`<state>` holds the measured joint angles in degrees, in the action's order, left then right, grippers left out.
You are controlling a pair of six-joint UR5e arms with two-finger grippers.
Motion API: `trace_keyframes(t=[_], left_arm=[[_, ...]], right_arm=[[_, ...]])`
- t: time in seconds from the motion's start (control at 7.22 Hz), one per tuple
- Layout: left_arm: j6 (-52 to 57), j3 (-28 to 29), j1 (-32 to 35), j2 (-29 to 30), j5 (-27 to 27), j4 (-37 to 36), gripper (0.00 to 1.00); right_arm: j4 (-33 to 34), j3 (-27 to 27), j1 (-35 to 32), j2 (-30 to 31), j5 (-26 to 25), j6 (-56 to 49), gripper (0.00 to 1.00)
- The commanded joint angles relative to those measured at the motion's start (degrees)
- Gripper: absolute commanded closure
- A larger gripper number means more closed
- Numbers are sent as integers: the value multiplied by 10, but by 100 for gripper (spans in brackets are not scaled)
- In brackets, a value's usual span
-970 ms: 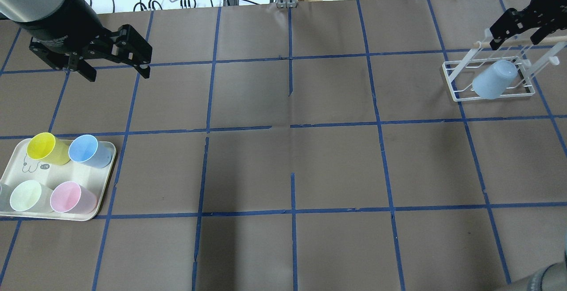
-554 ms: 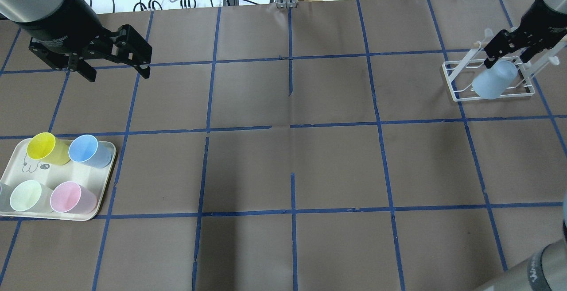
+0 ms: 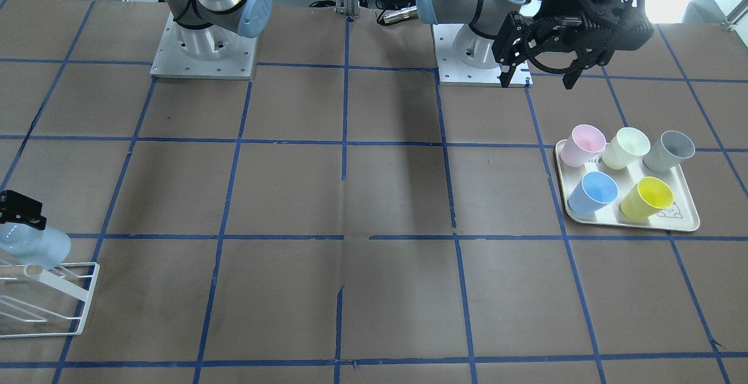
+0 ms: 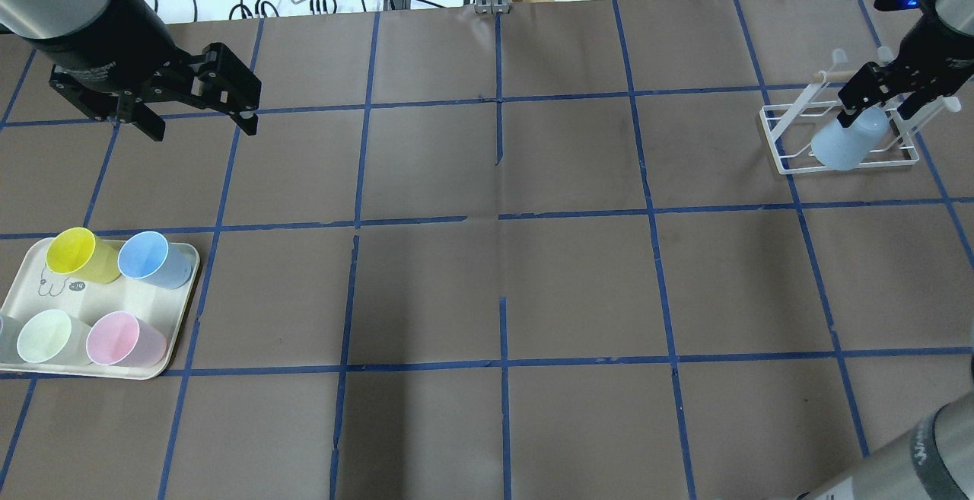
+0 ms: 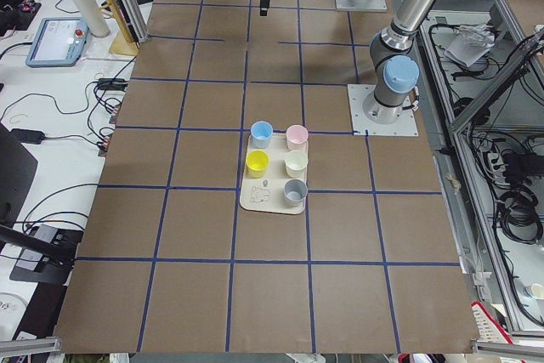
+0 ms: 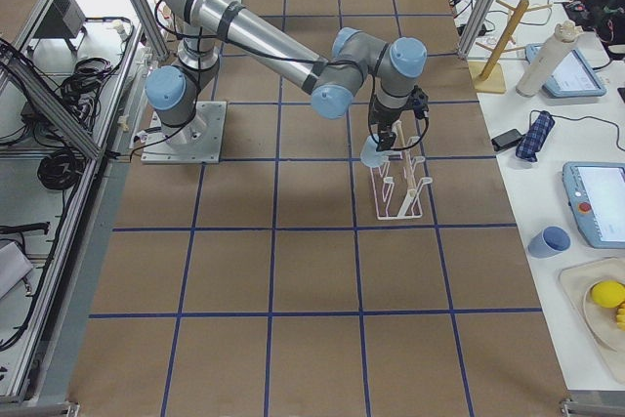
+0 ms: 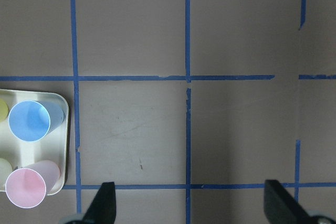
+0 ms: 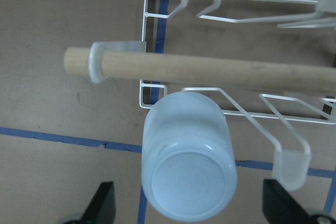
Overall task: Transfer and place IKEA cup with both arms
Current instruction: 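Lower the right gripper around the pale blue cup on the rack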
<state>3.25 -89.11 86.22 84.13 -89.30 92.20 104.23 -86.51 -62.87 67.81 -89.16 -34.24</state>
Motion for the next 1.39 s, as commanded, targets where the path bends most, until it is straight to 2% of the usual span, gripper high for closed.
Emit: trace_keyframes(t=[0.0, 1.25], left_arm=[[0, 0, 0, 0, 0, 0, 0], [1, 0, 0, 0, 0, 0, 0]], right_arm=[[-2, -5, 1, -4, -1, 4, 0], [2, -7, -3, -20, 0, 7, 2]])
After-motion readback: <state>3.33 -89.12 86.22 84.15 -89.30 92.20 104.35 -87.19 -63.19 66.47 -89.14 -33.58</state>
